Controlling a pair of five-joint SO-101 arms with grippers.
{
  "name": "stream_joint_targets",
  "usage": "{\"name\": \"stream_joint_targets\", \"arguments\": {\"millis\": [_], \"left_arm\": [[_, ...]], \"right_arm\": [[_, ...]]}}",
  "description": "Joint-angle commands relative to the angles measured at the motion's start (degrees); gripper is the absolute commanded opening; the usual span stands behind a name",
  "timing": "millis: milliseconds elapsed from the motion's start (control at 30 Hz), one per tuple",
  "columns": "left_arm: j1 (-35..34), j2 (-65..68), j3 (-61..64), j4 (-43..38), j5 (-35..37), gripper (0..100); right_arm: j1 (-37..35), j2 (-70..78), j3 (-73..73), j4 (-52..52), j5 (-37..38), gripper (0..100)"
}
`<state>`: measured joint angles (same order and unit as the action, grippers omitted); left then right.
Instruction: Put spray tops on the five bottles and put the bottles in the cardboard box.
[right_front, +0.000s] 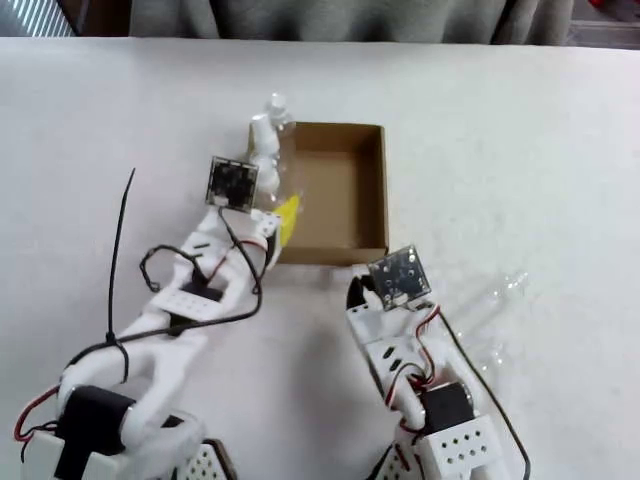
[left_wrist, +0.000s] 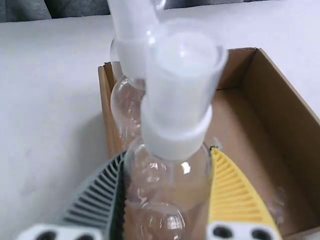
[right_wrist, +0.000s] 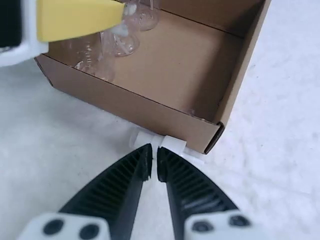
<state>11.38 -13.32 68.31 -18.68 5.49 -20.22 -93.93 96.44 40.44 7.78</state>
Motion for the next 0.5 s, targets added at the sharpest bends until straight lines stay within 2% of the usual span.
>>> {"name": "stream_joint_targets", "arguments": {"millis": [0,233,467], "left_arm": [[-0.40,0.22,-1.23,-1.14,-0.70,2],[-0.57,0.66,-1.05,-0.88,-0.79,4],[-0.66,0.31,-0.35,2.73,-0.53,27]], "right_arm": [[0.48,-0.40,0.70,-0.92,0.70,1.5],[0.48,-0.40,0.70,-0.92,0.70,1.5],[0.48,-0.40,0.70,-0.92,0.70,1.5]]}}
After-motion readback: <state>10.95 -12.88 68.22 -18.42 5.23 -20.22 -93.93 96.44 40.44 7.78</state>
